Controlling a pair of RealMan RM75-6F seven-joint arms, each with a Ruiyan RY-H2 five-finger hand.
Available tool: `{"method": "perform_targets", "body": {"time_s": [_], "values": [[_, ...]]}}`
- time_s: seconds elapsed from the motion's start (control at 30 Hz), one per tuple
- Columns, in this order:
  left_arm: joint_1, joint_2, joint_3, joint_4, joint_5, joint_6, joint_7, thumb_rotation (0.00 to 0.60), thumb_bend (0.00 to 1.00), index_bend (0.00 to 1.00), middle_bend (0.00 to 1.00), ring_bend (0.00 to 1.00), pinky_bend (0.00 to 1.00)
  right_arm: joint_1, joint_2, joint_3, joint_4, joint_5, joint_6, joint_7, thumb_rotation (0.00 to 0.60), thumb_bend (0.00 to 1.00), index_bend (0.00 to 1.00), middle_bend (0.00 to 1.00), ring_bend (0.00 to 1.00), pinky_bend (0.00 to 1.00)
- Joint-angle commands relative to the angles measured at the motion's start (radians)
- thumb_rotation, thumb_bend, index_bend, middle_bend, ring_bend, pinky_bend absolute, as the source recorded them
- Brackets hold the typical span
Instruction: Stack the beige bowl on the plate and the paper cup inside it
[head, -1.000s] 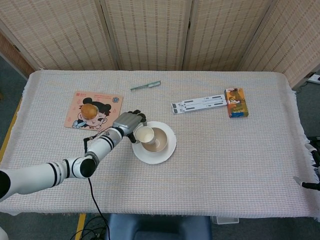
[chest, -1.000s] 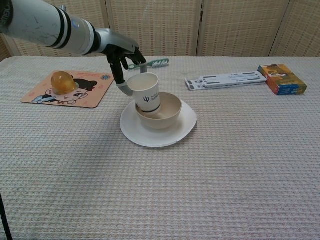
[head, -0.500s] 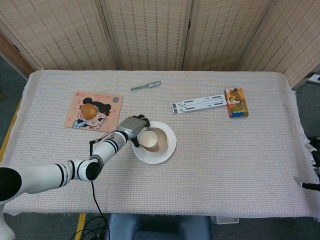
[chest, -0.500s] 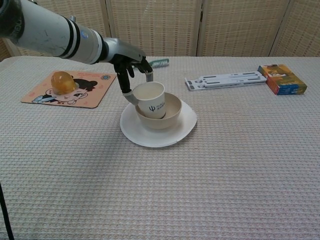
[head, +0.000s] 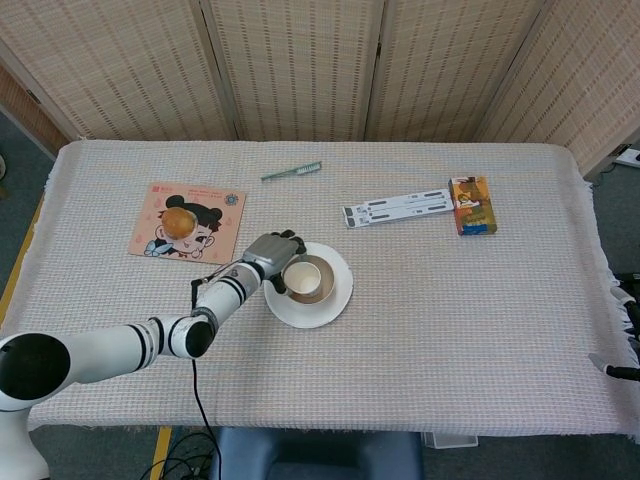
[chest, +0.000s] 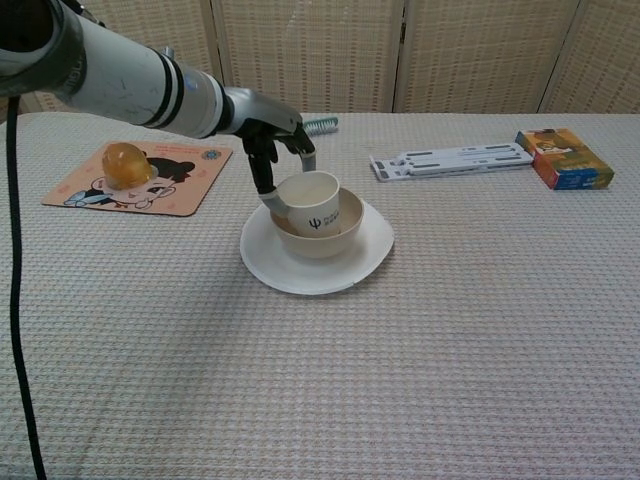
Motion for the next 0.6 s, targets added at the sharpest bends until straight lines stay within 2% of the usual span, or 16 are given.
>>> {"method": "perform_targets", "body": {"time_s": [0.03, 0.4, 0.6], "values": [[-0.002, -0.003, 0.003, 0.004, 0.003, -0.001, -0.007, 0.6, 0.25, 0.56, 0.19, 0.0, 0.16, 0.0, -0.001, 0.0, 0.0, 0.0, 0.001, -0.001, 0.6, 0.23, 0.0, 0.0, 0.0, 0.0], [-0.014, -0.046, 0.008, 0.053, 0.019, -0.008, -0.03, 0.6, 0.25, 0.55, 0.19, 0.0, 0.16, 0.0, 0.001, 0.001, 0.006, -0.004, 0.001, 0.012, 0.6, 0.23, 0.0, 0.0, 0.0, 0.0], [-0.014, -0.068, 0.002, 0.078, 0.033, -0.006, -0.046, 0.6, 0.25, 0.48, 0.19, 0.0, 0.16, -0.001, 0.001, 0.0, 0.009, -0.01, 0.003, 0.02, 0.6, 0.23, 0.0, 0.0, 0.0, 0.0]]}}
